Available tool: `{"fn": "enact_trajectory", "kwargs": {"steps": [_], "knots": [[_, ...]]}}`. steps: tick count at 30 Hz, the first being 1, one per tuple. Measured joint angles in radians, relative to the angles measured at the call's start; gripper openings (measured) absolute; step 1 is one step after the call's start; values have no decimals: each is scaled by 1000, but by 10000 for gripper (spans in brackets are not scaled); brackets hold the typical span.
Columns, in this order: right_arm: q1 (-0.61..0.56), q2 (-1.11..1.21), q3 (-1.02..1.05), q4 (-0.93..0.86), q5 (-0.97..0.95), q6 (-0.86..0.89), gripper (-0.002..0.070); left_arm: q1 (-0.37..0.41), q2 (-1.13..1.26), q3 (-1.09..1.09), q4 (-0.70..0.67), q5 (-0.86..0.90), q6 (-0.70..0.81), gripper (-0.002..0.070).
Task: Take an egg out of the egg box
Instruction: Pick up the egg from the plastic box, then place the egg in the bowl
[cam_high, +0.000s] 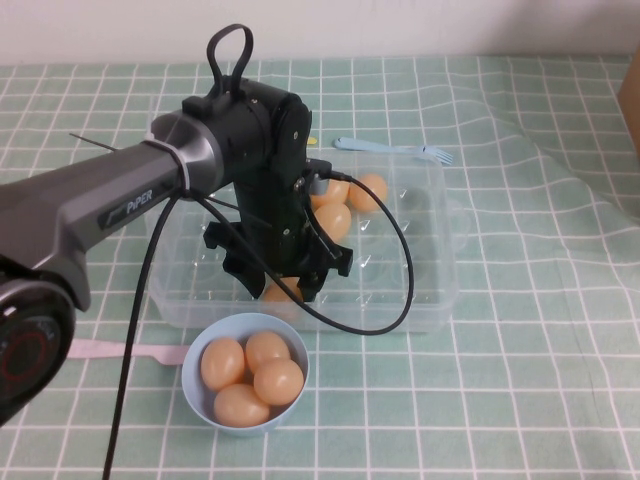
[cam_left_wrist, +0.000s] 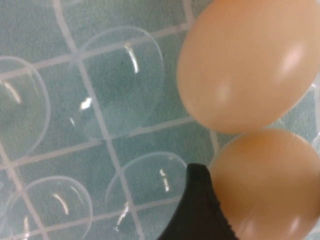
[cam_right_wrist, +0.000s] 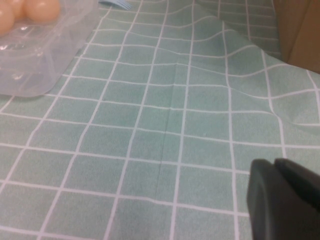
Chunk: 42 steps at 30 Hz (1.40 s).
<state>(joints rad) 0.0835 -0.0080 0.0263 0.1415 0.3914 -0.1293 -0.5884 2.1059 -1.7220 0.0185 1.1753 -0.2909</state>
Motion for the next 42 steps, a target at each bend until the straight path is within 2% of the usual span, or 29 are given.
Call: {"fn": "enact_trajectory", "kwargs": {"steps": [5,11,19,30,35,42], "knots": [[0,0,0,0,0,0,-17,0,6,0,0,2,7,442],[0,0,0,0,0,0,-17,0,15,0,0,0,13,361],[0,0,0,0,0,0,-17,0,16,-62,0,24,22,359],[0,0,0,1,0,0,-17,-17,-81,-148,19,46,128,359],[0,0,0,1,0,0,-17,-41,-221,-70,46,48,142,359],[0,0,0,1,0,0,-17,-43,-411,161,52,53,144,359]]}}
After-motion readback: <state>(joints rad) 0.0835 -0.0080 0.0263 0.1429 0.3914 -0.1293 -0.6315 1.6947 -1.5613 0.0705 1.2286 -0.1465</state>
